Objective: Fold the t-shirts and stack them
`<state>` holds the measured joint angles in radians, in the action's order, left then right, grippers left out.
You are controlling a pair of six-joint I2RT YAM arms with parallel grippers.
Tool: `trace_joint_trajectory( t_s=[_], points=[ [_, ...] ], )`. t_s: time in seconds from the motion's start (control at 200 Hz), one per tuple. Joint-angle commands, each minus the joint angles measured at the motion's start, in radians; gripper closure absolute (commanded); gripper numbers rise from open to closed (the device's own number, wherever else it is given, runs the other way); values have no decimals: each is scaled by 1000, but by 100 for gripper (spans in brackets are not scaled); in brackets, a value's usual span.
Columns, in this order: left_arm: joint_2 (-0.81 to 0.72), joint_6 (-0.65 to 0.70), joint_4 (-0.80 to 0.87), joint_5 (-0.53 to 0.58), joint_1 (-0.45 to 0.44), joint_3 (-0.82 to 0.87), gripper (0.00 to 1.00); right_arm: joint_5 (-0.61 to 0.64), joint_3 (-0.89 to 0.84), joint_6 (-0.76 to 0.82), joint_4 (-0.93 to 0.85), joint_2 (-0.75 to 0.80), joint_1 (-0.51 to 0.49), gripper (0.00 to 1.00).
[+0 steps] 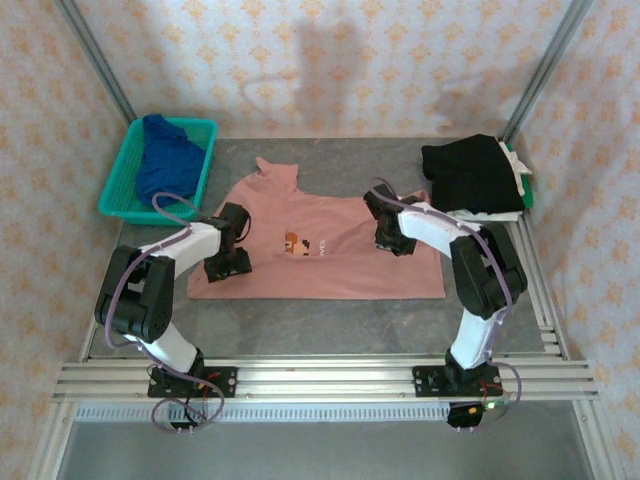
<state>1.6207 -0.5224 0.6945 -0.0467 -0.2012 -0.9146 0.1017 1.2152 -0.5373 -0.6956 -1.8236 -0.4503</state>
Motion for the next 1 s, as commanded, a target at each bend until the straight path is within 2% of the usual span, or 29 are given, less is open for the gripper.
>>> trace_joint_trajectory(
  t_s=[0.0,0.095,0.19,0.3,0.42,0.586,0.711,0.911,0.996],
  points=[
    [4,16,40,52,1,-4,39,53,67,34,-51,-56,19,77],
    [-9,19,57,57,2,-15,39,53,123,43,-79,-67,33,78],
    [-40,18,78,59,2,-26,38,30,100,42,-69,-9,32,77],
    [-70,15,76,61,1,-34,34,-53,-27,2,1,74,32,75],
    [-43,-4,63,35,1,-10,35,-101,-179,-74,37,136,33,77],
    [-114,-96,44,-3,1,145,35,-164,-396,-179,64,282,30,76],
    [-202,-150,33,-38,1,271,35,-198,-496,-210,56,358,29,74],
    [-371,-235,74,-74,-45,315,36,-159,-431,-165,-103,424,31,73],
    [-401,-210,149,10,-44,214,32,-112,-348,-126,-121,431,34,70]
  ],
)
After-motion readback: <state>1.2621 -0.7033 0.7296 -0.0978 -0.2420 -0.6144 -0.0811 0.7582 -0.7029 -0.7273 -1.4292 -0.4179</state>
